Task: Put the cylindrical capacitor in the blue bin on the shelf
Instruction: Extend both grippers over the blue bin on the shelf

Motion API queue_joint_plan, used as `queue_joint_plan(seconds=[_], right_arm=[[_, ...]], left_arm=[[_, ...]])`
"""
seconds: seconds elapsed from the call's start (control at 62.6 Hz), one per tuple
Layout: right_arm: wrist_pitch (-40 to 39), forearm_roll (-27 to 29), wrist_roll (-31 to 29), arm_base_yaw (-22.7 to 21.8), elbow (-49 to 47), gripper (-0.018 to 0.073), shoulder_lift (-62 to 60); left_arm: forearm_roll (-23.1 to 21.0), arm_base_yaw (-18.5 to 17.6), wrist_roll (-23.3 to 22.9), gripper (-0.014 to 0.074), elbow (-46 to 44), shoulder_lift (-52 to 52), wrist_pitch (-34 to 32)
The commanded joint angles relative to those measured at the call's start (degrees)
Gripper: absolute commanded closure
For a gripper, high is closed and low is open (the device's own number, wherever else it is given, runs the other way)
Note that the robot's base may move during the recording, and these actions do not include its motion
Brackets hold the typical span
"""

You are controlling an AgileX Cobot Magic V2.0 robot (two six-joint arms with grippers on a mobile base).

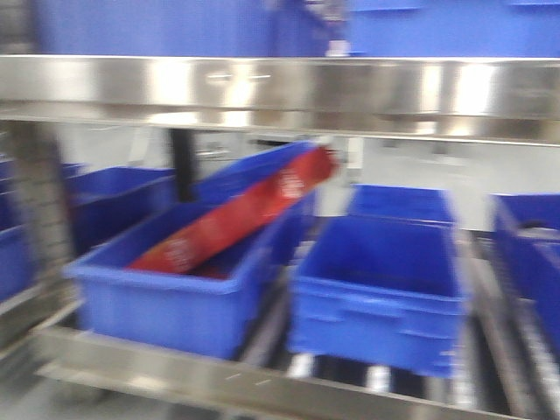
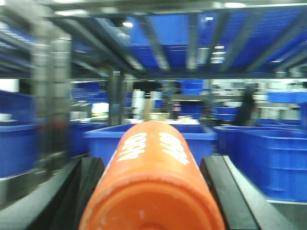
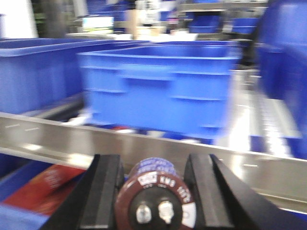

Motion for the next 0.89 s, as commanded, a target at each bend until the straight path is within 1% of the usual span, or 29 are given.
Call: queue_joint_plan(seconds=[0.0,0.878], right_arm=[[-1.81,-0.13,-0.27,-0.16,-0.03,0.0727,-0.18],[-1.81,-0.13,-0.27,-0.16,-0.03,0.0727,-0.18]], left_arm=[[0.1,-0.27,-0.09,0.0708,-0.1,-0.32,-1.54],[0.1,-0.27,-0.09,0.0708,-0.1,-0.32,-1.54]])
